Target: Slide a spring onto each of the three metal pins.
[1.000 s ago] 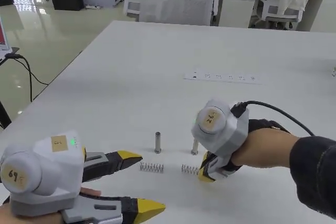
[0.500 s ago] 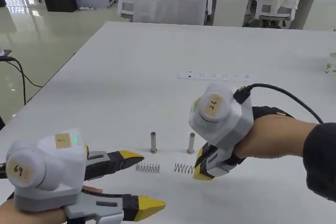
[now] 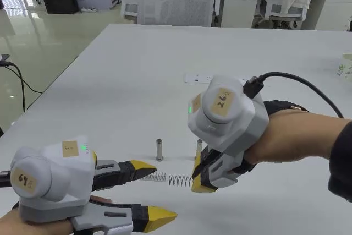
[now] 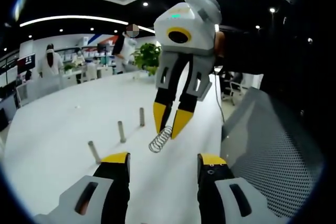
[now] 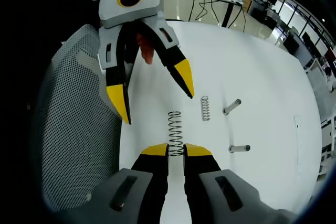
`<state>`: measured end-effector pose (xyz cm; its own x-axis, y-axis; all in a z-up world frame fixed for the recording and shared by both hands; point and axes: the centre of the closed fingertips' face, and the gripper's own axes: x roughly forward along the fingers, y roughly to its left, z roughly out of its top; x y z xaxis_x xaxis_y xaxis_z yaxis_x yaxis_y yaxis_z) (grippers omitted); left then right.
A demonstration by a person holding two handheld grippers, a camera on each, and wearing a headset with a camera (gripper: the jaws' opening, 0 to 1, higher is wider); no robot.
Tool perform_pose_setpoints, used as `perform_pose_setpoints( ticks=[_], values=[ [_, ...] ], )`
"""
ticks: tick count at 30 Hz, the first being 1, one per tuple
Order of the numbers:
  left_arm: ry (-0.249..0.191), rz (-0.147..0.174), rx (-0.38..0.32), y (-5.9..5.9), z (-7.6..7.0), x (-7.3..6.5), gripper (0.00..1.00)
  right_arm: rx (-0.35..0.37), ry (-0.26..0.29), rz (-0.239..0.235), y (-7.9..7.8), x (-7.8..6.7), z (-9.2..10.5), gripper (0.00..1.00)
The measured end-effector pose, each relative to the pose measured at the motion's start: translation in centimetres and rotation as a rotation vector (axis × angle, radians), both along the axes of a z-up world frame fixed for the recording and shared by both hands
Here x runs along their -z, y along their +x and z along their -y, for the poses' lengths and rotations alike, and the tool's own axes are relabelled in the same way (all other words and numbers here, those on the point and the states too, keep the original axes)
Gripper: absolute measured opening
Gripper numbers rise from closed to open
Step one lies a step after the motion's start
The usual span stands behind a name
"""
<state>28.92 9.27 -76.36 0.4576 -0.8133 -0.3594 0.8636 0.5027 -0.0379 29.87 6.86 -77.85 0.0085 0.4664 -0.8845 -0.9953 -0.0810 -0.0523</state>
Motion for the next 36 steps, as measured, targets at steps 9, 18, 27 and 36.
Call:
perform_pose_setpoints(
  ticks=[9,18,27,36],
  values=[
    [-0.004,0.007,0.029,-0.4,0.5,-0.2,0.35,-0.050,0.007,-0.001,-0.7,-0.5,-0.6,0.07],
    [-0.011,0.011,0.056,-0.6,0.9,-0.4,0.23,-0.084,0.004,-0.008,-1.3,-0.6,-0.7,0.07],
    [0.004,0.020,0.088,-0.9,1.3,-0.2,0.13,-0.114,-0.003,-0.011,-1.8,-0.5,-0.6,0.07],
    [0.011,0.017,0.103,-1.2,1.4,-0.1,0.05,-0.152,-0.016,-0.008,-2.4,-0.3,-0.5,0.07]
  ],
)
